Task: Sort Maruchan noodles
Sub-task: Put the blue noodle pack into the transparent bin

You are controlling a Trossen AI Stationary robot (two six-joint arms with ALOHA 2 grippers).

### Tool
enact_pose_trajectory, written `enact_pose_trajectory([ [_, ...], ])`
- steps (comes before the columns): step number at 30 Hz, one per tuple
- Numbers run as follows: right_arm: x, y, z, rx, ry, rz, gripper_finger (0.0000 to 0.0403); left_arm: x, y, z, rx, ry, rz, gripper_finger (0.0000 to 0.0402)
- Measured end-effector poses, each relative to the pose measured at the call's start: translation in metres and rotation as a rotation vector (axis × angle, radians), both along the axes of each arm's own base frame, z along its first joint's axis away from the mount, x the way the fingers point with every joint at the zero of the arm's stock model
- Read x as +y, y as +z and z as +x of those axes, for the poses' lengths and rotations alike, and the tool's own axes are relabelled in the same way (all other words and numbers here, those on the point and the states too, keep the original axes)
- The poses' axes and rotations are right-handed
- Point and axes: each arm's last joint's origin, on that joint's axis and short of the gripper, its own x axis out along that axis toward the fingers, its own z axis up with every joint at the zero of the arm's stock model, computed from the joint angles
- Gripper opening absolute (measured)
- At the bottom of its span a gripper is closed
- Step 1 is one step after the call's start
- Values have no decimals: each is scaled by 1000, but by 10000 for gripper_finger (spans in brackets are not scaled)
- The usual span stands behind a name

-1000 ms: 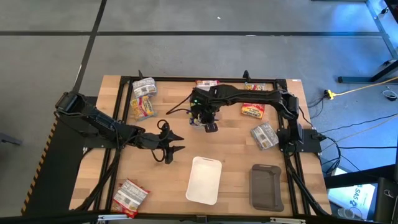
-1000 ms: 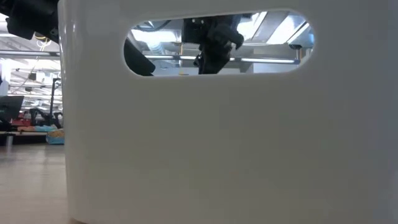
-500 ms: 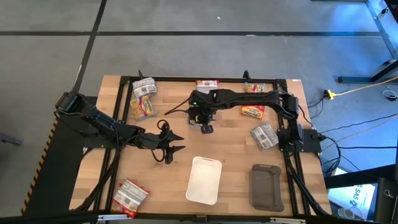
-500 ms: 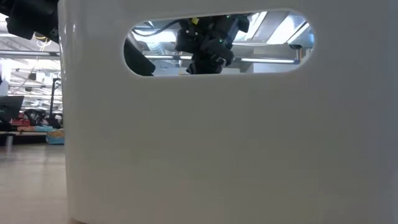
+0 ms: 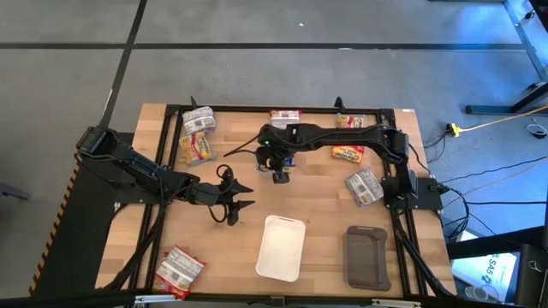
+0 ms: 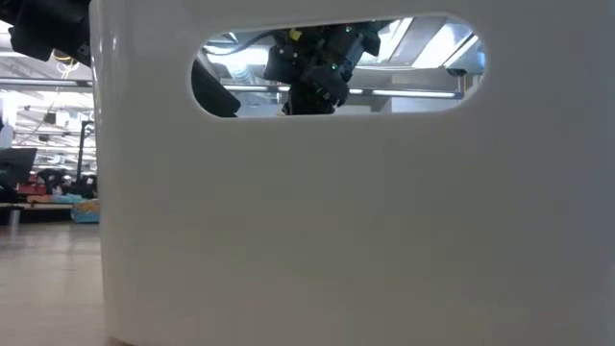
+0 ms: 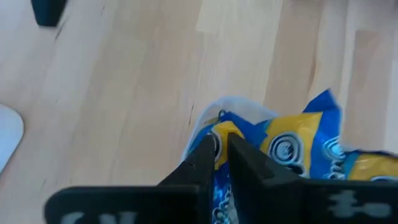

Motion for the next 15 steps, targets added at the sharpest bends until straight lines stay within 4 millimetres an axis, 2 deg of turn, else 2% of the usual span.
enact_pose_trajectory([
  [4, 0, -3, 2, -9, 0, -2, 46, 0, 0, 0, 0, 3, 2, 184],
  [8, -1, 3, 0, 12, -15, -24, 101, 0, 0, 0, -1, 5, 2, 184],
  [9, 0, 12, -3, 30, -20, -30, 118, 0, 0, 0, -3, 5, 1, 184],
  [11, 1, 41, -14, 50, -35, -21, 152, 0, 1, 0, -9, 6, 0, 184],
  [13, 6, 74, -36, 79, -57, 10, 181, 0, 1, 0, -13, 10, 0, 184],
  [15, 10, 98, -60, 119, -94, 45, 204, 0, 2, 1, -20, 9, -3, 184],
])
